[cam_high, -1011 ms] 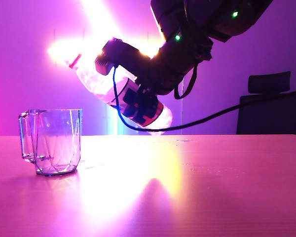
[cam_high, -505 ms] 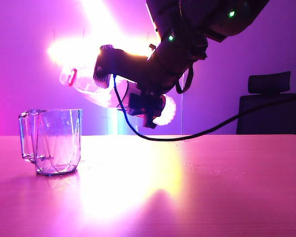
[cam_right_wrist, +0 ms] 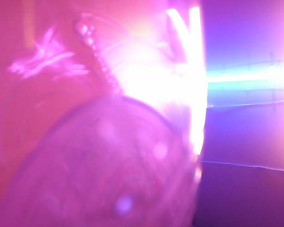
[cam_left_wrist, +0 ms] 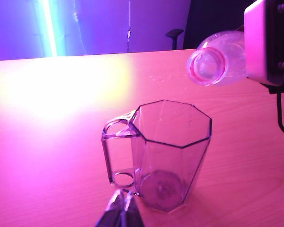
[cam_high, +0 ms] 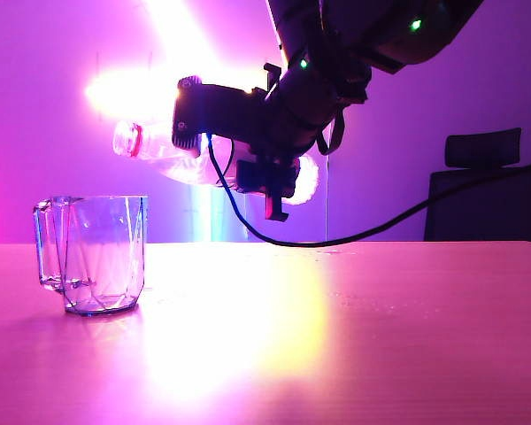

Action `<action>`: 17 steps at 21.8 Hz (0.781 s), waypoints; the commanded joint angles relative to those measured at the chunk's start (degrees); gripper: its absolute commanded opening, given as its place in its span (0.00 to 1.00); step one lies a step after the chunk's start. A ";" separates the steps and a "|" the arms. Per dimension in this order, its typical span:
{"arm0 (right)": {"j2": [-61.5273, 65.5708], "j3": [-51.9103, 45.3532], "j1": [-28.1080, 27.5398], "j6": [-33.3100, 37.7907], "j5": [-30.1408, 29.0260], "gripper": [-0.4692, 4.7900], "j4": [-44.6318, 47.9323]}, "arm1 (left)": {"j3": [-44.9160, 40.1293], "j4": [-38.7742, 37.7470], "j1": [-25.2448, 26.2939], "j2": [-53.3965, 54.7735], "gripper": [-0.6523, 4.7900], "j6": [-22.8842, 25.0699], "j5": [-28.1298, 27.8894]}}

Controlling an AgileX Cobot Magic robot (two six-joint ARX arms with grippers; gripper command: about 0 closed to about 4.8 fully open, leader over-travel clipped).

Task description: Pick up the mineral water bottle on the table and pour water into the mug until it's half full.

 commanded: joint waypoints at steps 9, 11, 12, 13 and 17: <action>0.59 1.68 0.09 -6.05 1.01 0.49 6.25 | 0.15 0.28 -0.04 0.02 0.12 0.22 0.22; 0.59 1.92 0.09 -6.51 1.01 0.49 6.25 | 0.15 0.28 -0.09 0.02 0.12 0.24 0.22; 0.59 1.97 0.09 -6.97 0.98 0.49 6.27 | 0.15 0.28 -0.09 0.02 0.12 0.24 0.22; 0.59 1.97 0.09 -7.43 0.98 0.49 6.29 | 0.15 0.28 -0.09 0.02 0.12 0.22 0.22; 0.59 1.97 0.09 -8.70 1.44 0.49 6.38 | 0.15 0.28 -0.09 0.02 0.12 0.24 0.22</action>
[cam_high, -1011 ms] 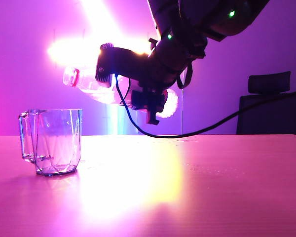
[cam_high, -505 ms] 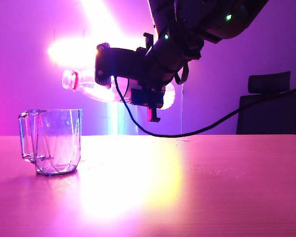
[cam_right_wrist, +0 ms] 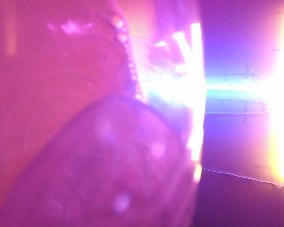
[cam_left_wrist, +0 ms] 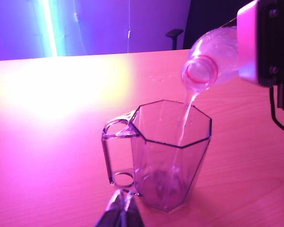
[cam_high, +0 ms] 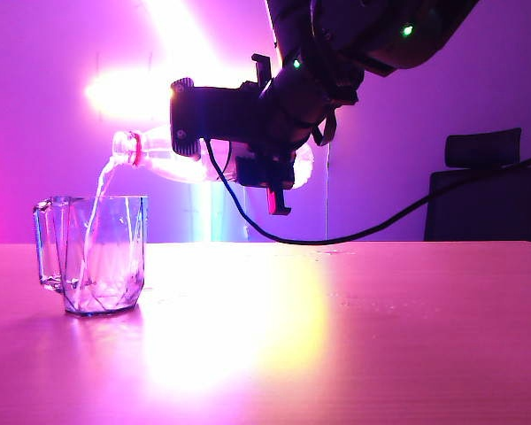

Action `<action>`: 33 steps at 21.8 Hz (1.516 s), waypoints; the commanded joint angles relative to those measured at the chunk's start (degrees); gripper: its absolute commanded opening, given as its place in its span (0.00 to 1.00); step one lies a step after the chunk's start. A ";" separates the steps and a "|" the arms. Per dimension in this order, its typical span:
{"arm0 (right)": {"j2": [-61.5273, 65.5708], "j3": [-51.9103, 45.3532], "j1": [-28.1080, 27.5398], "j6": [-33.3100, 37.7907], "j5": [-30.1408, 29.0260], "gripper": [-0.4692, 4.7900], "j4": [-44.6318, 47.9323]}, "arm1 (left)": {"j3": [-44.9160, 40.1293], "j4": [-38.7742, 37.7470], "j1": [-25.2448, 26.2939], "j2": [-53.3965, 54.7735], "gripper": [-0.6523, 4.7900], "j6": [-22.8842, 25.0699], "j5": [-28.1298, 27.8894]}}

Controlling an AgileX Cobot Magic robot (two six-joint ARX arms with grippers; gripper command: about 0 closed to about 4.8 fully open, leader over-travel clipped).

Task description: Pick up the mineral water bottle on the table and pour water into the mug until it's half full.

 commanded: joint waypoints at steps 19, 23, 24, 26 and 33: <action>-0.63 0.74 0.13 -5.16 3.98 0.49 6.36 | 0.15 0.28 -0.09 0.02 0.12 0.22 0.22; -0.63 0.74 0.09 -5.70 4.07 0.49 7.93 | 0.15 0.28 -0.09 0.02 0.12 0.24 0.22; -0.63 0.74 0.09 -6.25 4.07 0.49 8.26 | 0.15 0.28 -0.09 0.02 0.12 0.24 0.24; -0.63 0.74 0.09 -6.47 4.09 0.49 8.59 | 0.15 0.28 -0.09 0.02 0.12 0.22 0.22; -0.63 0.74 0.07 -6.38 4.61 0.49 8.66 | 0.15 0.28 -0.09 0.02 0.12 0.24 0.22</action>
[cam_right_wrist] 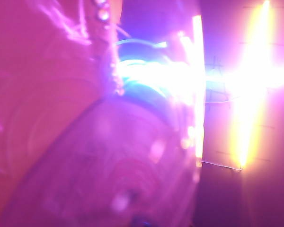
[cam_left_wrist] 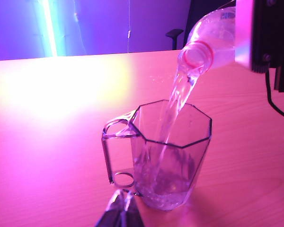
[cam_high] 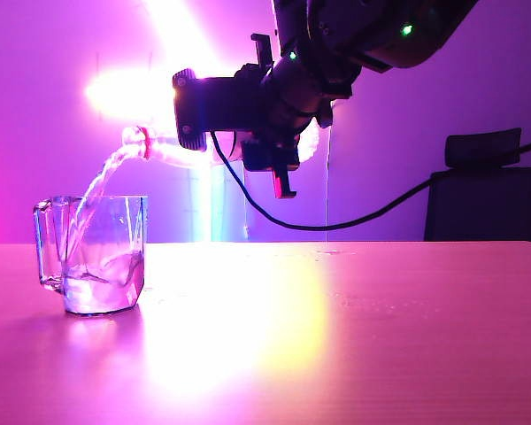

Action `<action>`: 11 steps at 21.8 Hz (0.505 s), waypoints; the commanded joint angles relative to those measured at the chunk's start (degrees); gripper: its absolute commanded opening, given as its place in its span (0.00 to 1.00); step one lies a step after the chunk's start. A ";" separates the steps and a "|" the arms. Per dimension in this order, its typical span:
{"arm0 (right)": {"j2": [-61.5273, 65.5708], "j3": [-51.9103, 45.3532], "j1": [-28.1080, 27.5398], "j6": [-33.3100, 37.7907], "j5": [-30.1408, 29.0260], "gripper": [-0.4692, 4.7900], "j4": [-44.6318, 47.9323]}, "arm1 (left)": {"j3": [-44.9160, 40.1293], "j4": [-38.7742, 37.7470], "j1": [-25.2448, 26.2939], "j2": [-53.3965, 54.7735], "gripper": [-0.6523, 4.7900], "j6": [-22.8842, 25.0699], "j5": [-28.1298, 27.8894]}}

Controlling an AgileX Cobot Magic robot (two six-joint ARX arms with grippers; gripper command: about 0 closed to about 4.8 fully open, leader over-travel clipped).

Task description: Pick up the mineral water bottle on the table and pour water into the mug until it's half full.

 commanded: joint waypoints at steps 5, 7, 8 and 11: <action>-0.63 0.59 0.07 1.70 1.44 0.49 2.21 | 0.15 0.28 -0.09 0.02 0.12 0.22 0.22; -0.63 0.57 0.09 4.09 1.46 0.49 1.09 | 0.15 0.28 -0.09 0.02 0.12 0.22 0.22; -0.63 0.57 0.09 4.94 1.46 0.49 0.17 | 0.15 0.28 -0.09 0.02 0.12 0.24 0.22; -0.63 0.55 0.13 6.99 1.49 0.49 -4.35 | 0.15 0.28 -0.09 0.02 0.12 0.22 0.22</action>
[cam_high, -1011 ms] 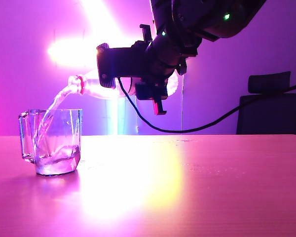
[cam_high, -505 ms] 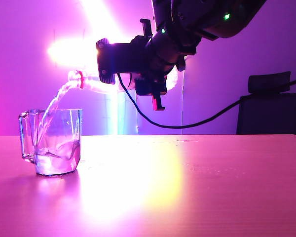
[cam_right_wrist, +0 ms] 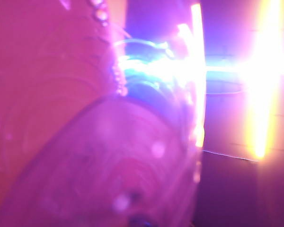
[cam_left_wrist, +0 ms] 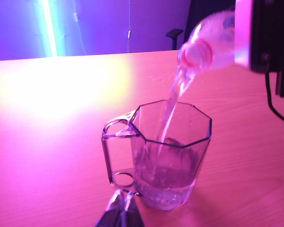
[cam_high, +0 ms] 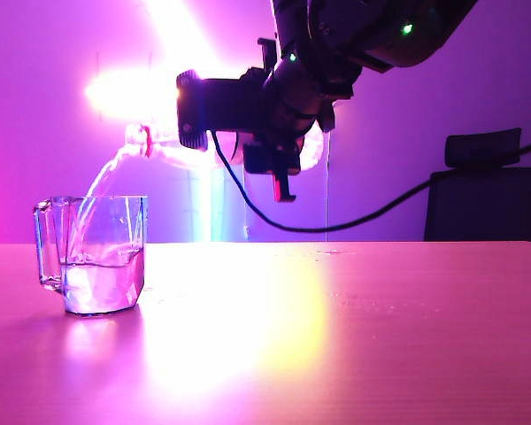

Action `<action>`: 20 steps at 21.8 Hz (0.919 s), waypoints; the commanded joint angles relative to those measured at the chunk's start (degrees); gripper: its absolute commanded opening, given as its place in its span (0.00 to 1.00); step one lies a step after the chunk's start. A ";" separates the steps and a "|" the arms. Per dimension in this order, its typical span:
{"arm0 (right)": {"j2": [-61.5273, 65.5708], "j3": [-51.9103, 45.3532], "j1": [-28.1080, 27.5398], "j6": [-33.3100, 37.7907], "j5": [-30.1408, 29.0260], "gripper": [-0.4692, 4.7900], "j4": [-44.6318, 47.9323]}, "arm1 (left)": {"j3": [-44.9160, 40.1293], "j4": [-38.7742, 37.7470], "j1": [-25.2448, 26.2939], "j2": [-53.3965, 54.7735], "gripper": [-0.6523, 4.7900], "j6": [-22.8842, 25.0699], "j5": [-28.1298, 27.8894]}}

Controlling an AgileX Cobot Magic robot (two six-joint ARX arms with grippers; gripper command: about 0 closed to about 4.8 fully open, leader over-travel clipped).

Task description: Pick up the mineral water bottle on the table and pour water into the mug until it's half full.

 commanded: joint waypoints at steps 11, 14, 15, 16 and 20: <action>-0.81 0.50 0.92 20.28 1.33 0.49 -2.80 | 0.15 0.28 -0.09 0.02 0.12 0.24 0.22; -1.51 0.50 1.07 29.40 0.90 0.49 -3.43 | 0.15 0.28 -0.09 0.02 0.12 0.22 0.22; -2.71 0.50 1.01 38.69 -0.48 0.49 -5.05 | 0.15 0.28 -0.09 0.02 0.12 0.24 0.22; -3.85 0.48 0.70 46.29 -2.62 0.49 -6.84 | 0.15 0.28 -0.09 0.02 0.12 0.24 0.22; -6.64 -0.83 -2.05 72.52 -13.25 0.49 -10.78 | 0.15 0.28 -0.02 0.02 0.12 0.24 0.22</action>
